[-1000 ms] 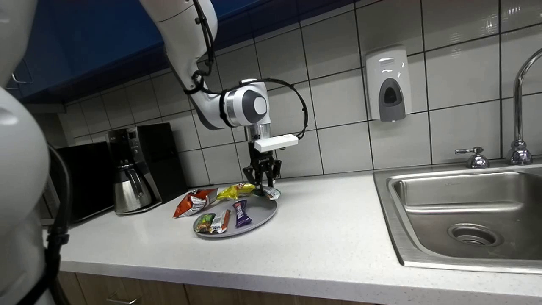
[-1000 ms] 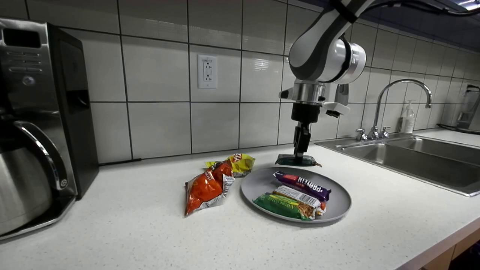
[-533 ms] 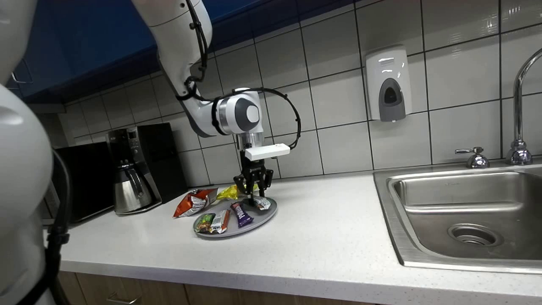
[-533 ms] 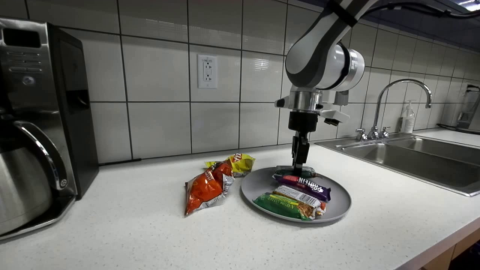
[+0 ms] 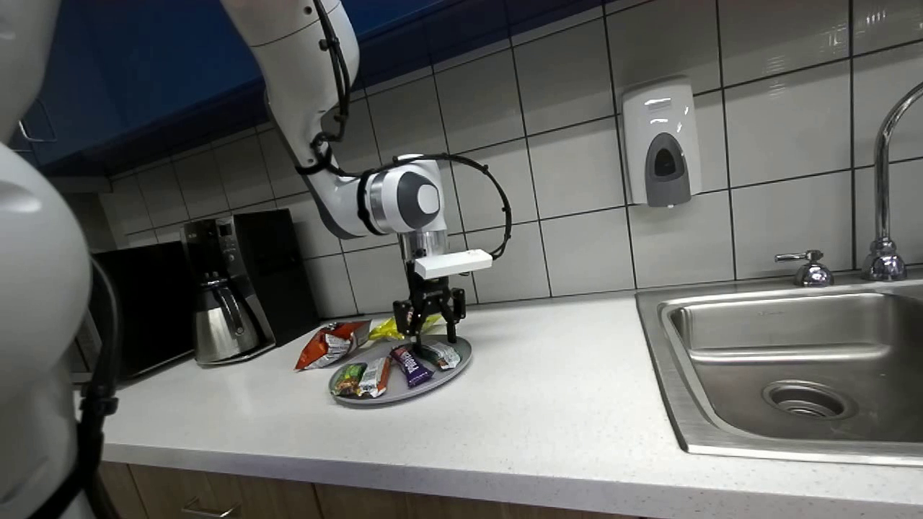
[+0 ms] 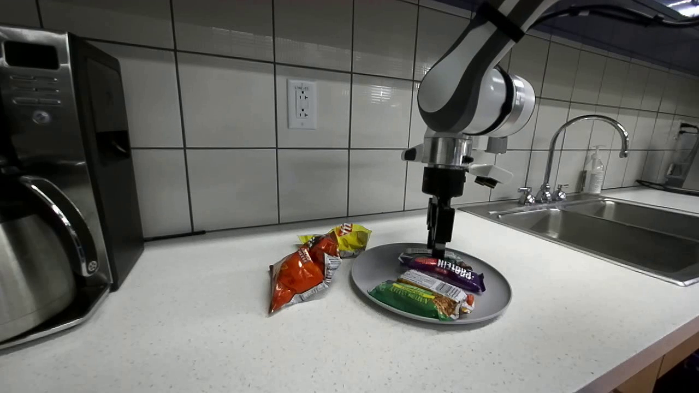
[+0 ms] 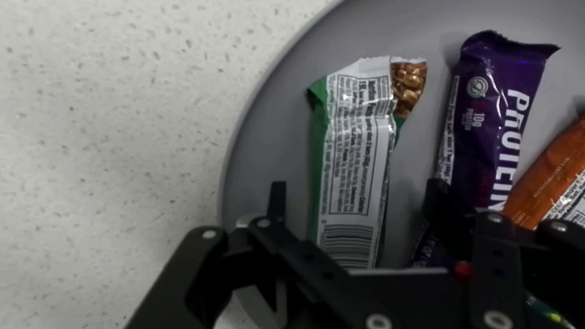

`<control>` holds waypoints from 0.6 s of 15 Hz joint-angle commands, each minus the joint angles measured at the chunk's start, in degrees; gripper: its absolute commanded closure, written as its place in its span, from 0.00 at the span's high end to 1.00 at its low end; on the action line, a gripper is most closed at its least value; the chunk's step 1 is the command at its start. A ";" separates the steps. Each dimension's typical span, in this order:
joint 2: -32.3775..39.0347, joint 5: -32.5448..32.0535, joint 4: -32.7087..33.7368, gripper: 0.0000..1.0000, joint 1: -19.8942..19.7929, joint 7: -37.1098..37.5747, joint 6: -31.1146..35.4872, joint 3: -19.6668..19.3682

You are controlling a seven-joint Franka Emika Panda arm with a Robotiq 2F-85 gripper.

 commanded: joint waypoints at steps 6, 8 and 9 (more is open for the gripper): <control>-6.39 -3.13 -3.23 1.00 0.86 10.34 3.26 -0.86; -7.21 -4.30 -3.26 1.00 0.95 14.80 2.90 -1.15; -7.88 -4.96 -3.56 1.00 0.93 16.59 2.81 -1.22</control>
